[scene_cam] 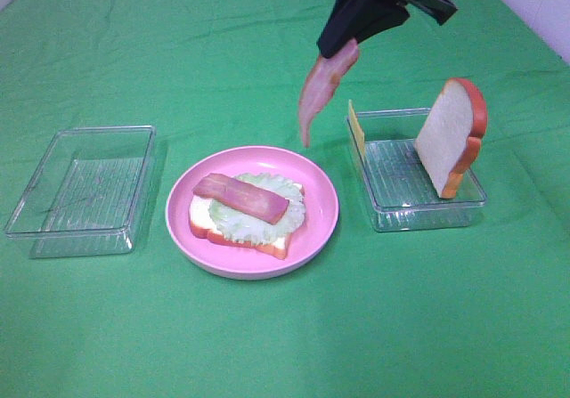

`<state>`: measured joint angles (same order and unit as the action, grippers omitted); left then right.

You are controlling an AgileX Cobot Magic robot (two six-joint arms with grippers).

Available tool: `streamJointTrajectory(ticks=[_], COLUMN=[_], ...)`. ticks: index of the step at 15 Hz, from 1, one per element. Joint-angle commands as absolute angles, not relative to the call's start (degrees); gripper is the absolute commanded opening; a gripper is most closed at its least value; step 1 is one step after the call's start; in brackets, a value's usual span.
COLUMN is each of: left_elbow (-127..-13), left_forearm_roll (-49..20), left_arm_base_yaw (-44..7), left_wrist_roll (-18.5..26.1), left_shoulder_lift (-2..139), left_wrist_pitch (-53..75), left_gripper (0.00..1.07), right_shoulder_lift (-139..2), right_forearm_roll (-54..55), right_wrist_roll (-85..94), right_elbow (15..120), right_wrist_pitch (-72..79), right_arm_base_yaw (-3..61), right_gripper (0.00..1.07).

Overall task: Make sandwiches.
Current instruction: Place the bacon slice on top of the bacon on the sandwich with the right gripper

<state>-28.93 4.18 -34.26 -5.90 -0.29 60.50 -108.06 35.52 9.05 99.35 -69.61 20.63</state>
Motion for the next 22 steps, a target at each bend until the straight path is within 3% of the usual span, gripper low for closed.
streamJointTrajectory(ticks=[1, 4, 8, 17, 18, 19, 21, 22], left_elbow=[-28.6, -28.6, -28.6, -28.6, -28.6, -28.6, -28.6, -28.6], left_forearm_roll=[4.0, 4.0, 4.0, 4.0, 4.0, 4.0, 4.0, 4.0], left_arm_base_yaw=[-34.3, -34.3, -34.3, -34.3, -34.3, -34.3, -34.3, -34.3], left_wrist_roll=[-5.8, -5.8, -5.8, -5.8, -5.8, -5.8, -5.8, -5.8], left_shoulder_lift=[-0.7, -0.7, -0.7, -0.7, -0.7, -0.7, -0.7, -0.7], left_wrist_pitch=[59.9, 59.9, 59.9, 59.9, 59.9, 59.9, 59.9, 59.9], left_gripper=[0.81, 0.81, 0.81, 0.81, 0.81, 0.81, 0.81, 0.81], right_shoulder_lift=[-109.0, -114.7, -121.8, -125.6, -125.6, -125.6, -125.4, -125.1], right_forearm_roll=[38.3, 42.4, 50.6, 22.1, 20.4, 19.0, 17.4, 16.6], right_wrist_roll=[12.1, 12.6, 18.2, 2.1, 0.7, -0.6, -1.4, -1.4], right_elbow=[99.7, 99.7, 99.7, 99.7, 99.7, 99.7, 99.7, 99.7], right_wrist_pitch=[-71.3, -63.9, -59.0, -51.1, -50.8, -50.5, -50.2, -50.4], right_arm_base_yaw=[24.2, 31.4, 32.3, 32.2, 32.2, 32.2, 32.2, 32.2], right_gripper=[0.0, 0.0, 0.0, 0.0, 0.07, 0.2, 0.61, 0.73])
